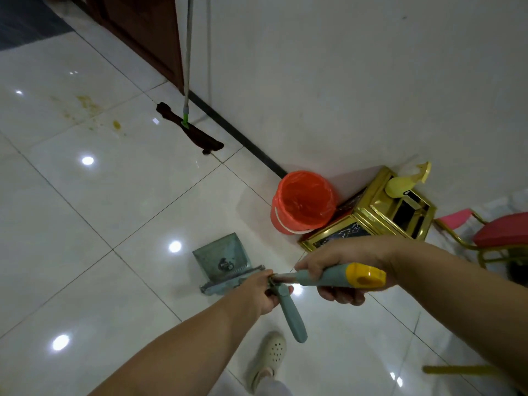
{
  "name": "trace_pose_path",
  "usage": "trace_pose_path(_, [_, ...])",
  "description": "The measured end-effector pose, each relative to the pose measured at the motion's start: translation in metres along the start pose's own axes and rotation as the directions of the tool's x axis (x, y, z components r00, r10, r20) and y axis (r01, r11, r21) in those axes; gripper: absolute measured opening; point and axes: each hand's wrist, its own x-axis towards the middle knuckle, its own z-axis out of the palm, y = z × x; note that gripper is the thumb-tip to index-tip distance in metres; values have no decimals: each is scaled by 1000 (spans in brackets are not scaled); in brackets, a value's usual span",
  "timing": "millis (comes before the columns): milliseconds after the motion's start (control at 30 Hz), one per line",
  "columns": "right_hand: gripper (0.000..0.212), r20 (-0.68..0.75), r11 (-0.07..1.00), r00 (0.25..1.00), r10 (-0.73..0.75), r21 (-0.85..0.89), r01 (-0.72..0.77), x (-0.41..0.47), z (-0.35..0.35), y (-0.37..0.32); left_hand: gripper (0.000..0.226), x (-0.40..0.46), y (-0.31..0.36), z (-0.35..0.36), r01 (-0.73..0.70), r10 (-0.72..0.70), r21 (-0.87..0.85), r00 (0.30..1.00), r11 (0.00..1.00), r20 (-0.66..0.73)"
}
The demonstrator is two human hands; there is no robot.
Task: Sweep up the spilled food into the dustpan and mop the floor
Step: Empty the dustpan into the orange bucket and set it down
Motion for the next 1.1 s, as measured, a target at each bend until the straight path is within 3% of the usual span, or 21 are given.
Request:
trace_pose_path(133, [40,-18,991,992,-126,43,127,-22,-32,27,30,1,-17,53,-28,25,83,999,996,33])
trace_pose_path(300, [67,-100,920,940,-326,197,340,-38,-85,77,17,-5,-52,128,-125,117,126,991,984,64])
trace_pose_path(400, [64,-162,872,918,-363,287,395,-37,-117,112,13,6,-73,165,-135,129,68,988,989,81])
trace_pose_path(533, [52,-220,821,884,-413,331,466,-33,-152,150,25,31,-97,200,-170,165,24,978,985,127])
trace_pose_path(733, [41,-331,784,828,-452,295,546,-25,-176,194,36,60,-127,230,-183,177,45,978,982,113])
trace_pose_path(833, [25,-483,775,744,-461,189,603,-26,-183,210,33,64,-133,240,-163,158,27,979,986,130])
trace_pose_path(967, [46,-632,771,603,-487,13,637,-25,-183,226,26,59,-136,247,-170,157,90,978,981,140])
trace_pose_path(1100, [42,-704,757,548,-451,23,653,-23,-182,232,37,54,-135,251,-188,149,279,977,942,156])
